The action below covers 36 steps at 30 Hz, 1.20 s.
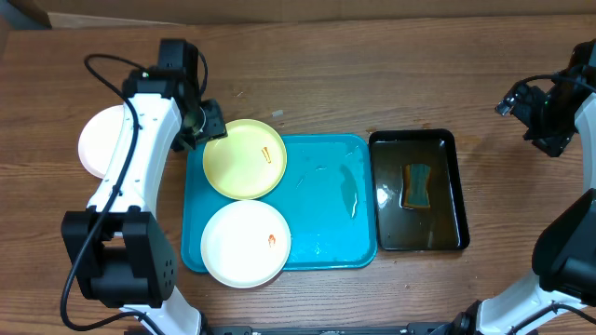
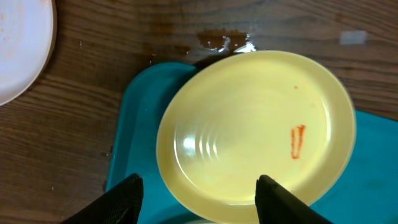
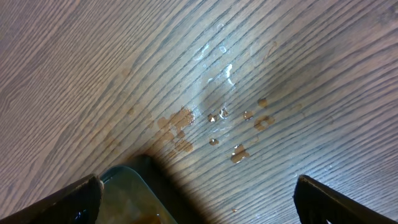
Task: Clean dirty plates on tray and stack at the side
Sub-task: 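Move the left gripper to the yellow plate rim and grasp it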
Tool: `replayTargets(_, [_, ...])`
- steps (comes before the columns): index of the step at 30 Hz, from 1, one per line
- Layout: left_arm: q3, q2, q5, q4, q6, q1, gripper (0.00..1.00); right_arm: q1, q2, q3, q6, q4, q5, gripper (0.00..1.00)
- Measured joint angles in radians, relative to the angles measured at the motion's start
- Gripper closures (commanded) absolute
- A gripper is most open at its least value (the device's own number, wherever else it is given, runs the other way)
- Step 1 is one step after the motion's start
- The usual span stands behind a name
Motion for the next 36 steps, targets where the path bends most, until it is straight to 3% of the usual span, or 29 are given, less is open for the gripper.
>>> replayTargets(16, [-0.242, 0.000, -0.041, 0.211, -0.015, 0.001, 0.44, 0.000, 0.000, 0.000, 0.000, -0.001, 0.000, 0.00])
replayTargets(36, [-0.273, 0.000, -0.041, 0.276, -0.018, 0.001, 0.50, 0.000, 0.000, 0.000, 0.000, 0.000, 0.000, 0.00])
